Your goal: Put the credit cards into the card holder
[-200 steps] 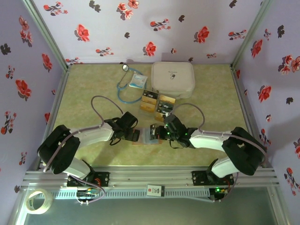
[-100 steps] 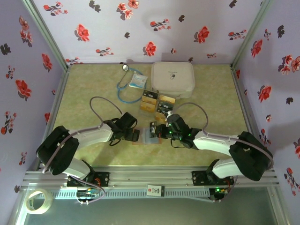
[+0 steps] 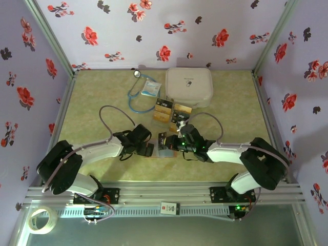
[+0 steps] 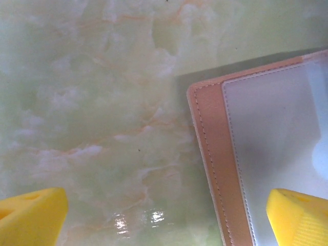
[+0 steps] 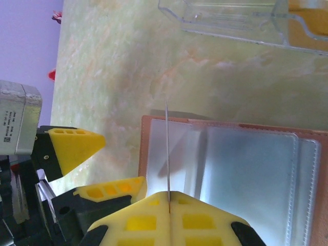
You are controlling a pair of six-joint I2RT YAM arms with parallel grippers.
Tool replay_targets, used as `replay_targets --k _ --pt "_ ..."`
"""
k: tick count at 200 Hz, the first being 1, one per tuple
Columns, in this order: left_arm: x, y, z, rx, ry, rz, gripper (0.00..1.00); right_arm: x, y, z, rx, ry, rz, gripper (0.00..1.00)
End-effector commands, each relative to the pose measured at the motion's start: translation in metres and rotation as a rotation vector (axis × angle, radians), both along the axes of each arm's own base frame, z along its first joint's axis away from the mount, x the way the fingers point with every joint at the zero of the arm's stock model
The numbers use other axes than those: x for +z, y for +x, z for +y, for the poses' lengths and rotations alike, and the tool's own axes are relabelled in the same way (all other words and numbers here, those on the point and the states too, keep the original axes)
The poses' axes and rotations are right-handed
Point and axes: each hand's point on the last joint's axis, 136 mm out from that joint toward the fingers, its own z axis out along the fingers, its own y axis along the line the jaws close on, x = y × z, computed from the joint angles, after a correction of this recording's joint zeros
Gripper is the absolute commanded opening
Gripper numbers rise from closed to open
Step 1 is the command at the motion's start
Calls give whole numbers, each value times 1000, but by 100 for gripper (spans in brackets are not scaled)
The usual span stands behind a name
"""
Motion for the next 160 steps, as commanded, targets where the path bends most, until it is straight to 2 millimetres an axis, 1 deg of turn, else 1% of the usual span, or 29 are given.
replay_targets --k 1,58,83,160 --pt "-9 -8 15 4 65 9 100 2 -1 4 -3 47 -9 0" --pt "-19 -12 25 25 111 29 100 -6 -2 -2 -21 43 -20 0" --pt "-19 -13 25 28 108 26 100 -11 -3 -4 -24 43 -20 0" --pt "-22 -15 26 33 109 29 100 -16 -1 -3 -32 59 -23 0"
